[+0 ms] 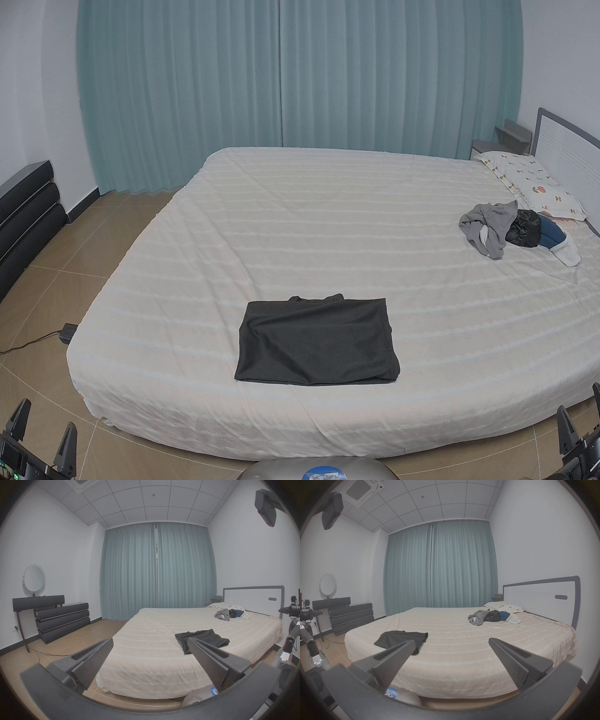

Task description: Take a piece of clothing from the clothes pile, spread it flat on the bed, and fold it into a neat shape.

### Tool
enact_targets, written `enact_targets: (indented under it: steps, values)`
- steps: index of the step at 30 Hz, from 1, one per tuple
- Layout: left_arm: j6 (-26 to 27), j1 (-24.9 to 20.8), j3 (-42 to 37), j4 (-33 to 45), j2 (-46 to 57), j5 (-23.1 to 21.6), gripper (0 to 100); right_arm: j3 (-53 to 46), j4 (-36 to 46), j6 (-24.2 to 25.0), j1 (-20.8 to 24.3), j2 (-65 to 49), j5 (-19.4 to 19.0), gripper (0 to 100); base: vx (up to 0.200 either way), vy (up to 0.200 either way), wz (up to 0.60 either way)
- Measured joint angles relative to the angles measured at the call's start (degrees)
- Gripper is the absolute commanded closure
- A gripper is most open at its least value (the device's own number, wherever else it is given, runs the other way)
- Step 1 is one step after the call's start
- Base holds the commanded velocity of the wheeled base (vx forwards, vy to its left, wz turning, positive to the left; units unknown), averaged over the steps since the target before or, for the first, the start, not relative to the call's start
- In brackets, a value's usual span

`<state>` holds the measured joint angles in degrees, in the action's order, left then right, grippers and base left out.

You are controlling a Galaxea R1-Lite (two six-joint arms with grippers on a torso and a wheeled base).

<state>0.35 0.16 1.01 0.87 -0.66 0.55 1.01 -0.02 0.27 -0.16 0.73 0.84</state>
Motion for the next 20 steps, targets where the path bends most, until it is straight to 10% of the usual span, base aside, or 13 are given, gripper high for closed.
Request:
enact_targets:
  steps: [20]
  values:
    - [-0.1, 0.0, 0.0, -0.1, -0.1, 0.1, 0, 0.0, 0.0, -0.1, -0.1, 0.1, -0.1, 0, 0.000, 0.000, 0.00]
